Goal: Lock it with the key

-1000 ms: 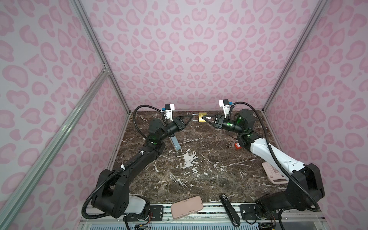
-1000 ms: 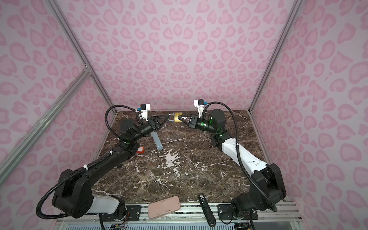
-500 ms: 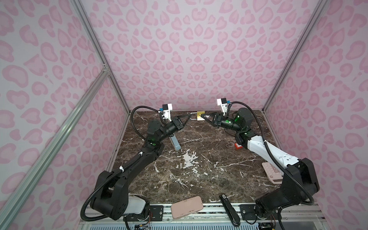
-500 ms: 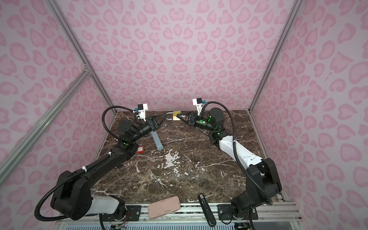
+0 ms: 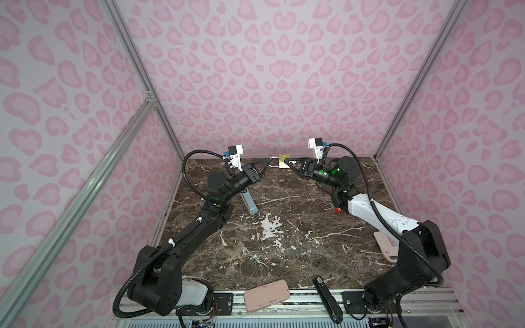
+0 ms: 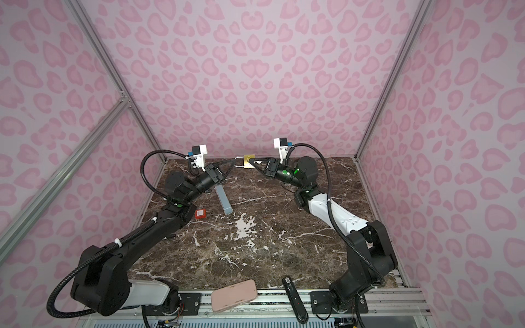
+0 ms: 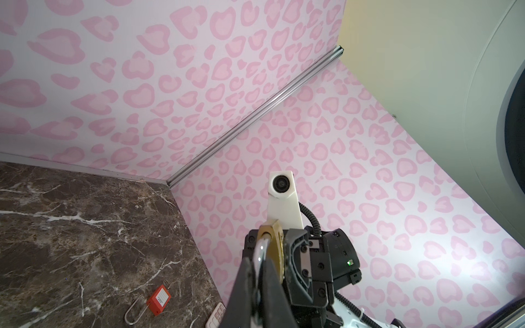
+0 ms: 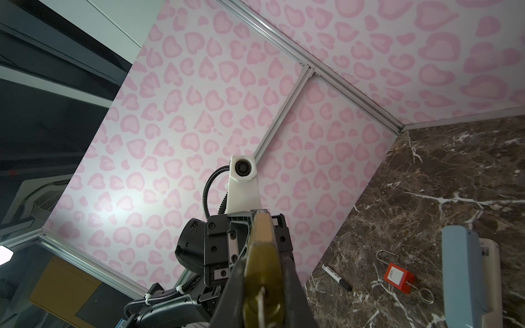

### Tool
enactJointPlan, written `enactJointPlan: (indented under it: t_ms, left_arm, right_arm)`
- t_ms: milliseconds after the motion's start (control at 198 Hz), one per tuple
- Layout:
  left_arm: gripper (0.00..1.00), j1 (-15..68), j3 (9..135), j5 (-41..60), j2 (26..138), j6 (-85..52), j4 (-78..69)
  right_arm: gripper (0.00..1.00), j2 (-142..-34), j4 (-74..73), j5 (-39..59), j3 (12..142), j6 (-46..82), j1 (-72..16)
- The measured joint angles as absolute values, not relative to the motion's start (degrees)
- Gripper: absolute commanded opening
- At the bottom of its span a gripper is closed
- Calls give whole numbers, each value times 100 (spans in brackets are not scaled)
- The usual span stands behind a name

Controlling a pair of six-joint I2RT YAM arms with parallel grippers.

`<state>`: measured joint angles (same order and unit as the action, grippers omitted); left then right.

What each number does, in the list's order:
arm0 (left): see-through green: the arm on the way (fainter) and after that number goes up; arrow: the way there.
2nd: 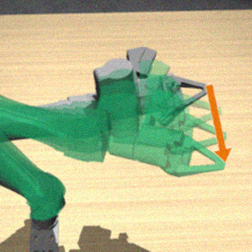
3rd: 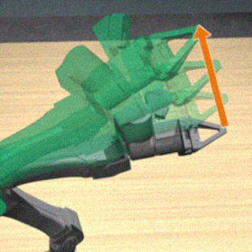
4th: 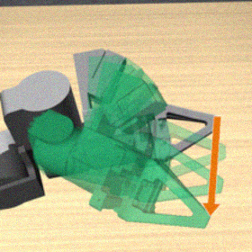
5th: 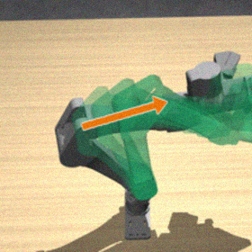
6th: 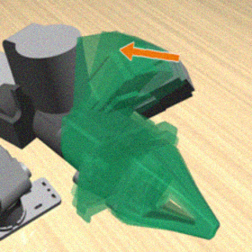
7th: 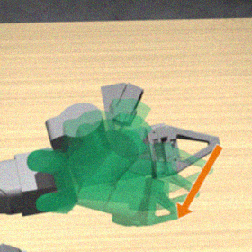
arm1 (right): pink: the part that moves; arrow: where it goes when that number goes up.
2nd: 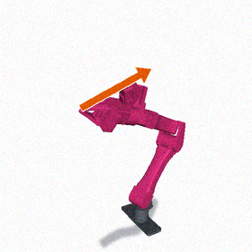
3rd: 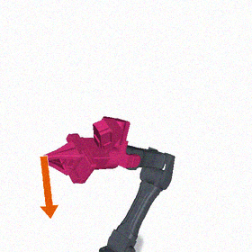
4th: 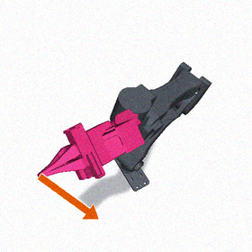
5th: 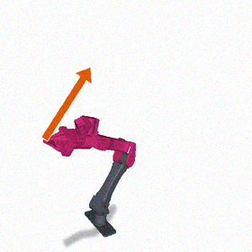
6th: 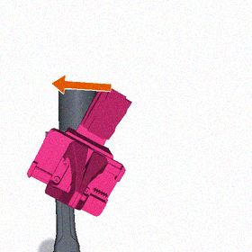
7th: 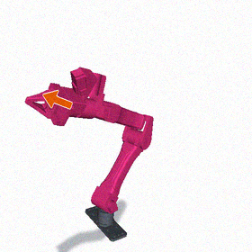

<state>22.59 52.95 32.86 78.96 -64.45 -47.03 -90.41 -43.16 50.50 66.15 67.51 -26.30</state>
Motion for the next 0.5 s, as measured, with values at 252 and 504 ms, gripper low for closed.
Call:
enactJointPlan:
  t_ms: [252,504]
  left_arm:
    - [4,2292,5238,3057,7933,-6591,-5024]
    - [4,2318,5223,3105,7900,-6598,-4976]
  right_arm:
    - [0,-9061,-4021,4646,6873,6208,-2858]
    - [0,-8986,-4007,4786,6814,6246,-2735]
